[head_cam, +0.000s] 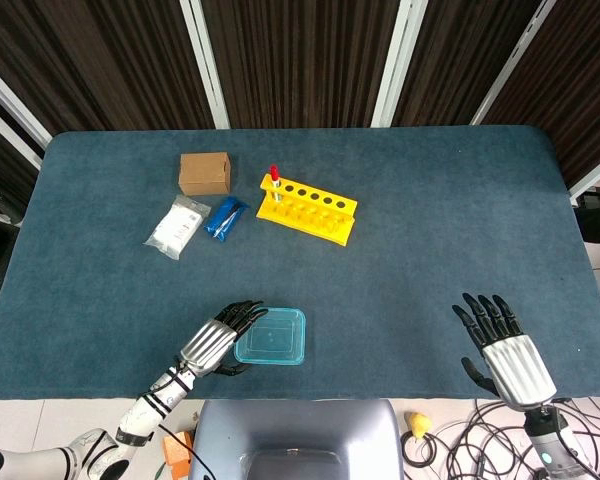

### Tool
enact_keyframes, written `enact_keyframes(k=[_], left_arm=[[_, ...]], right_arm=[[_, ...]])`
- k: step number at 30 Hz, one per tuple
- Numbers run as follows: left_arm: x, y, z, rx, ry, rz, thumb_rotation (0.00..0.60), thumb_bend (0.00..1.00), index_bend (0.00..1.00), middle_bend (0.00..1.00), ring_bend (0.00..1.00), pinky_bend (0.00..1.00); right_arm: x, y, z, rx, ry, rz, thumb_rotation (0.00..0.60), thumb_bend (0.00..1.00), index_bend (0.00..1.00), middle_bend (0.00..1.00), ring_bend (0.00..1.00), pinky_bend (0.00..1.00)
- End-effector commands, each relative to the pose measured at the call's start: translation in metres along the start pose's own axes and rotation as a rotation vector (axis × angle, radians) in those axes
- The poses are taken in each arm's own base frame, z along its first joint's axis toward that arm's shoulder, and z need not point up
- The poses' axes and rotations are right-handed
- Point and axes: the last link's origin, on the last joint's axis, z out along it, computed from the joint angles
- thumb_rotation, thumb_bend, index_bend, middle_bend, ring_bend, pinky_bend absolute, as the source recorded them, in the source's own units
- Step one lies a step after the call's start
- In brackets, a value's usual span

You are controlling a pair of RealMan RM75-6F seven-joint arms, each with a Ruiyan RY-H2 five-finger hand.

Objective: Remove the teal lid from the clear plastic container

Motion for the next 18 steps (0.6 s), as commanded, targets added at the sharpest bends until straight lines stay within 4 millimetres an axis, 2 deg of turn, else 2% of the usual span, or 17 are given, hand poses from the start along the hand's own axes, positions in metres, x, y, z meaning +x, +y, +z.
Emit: enact_keyframes(k=[1, 8, 15, 18], left_arm=[[-0.001, 0.001, 0.000, -0.005, -0.004, -0.004, 0.600, 0.25, 0.00, 0.00, 0.00, 0.10], [-0.009, 0.006, 0.008, 0.000, -0.010, -0.015, 0.600, 0.26, 0.00, 0.00, 0.00, 0.10], [-0.015, 0.005, 0.015, 0.019, -0.022, 0.004, 0.600, 0.26, 0.04, 0.07, 0.00, 0.10], [-0.015, 0.005, 0.014, 0.016, -0.017, 0.017, 0.600, 0.26, 0.11, 0.14, 0.00, 0.10]], right_arm=[[-0.001, -0.001, 0.000, 0.002, -0.006, 0.000, 0.600, 0.29, 0.08, 0.00, 0.00, 0.00], [-0.010, -0.015, 0.012, 0.054, -0.036, -0.021, 0.600, 0.29, 0.08, 0.00, 0.00, 0.00], [-0.025, -0.049, 0.047, 0.132, -0.110, -0.007, 0.600, 0.29, 0.14, 0.00, 0.00, 0.00], [-0.034, -0.068, 0.060, 0.166, -0.136, -0.016, 0.600, 0.29, 0.16, 0.00, 0.00, 0.00]])
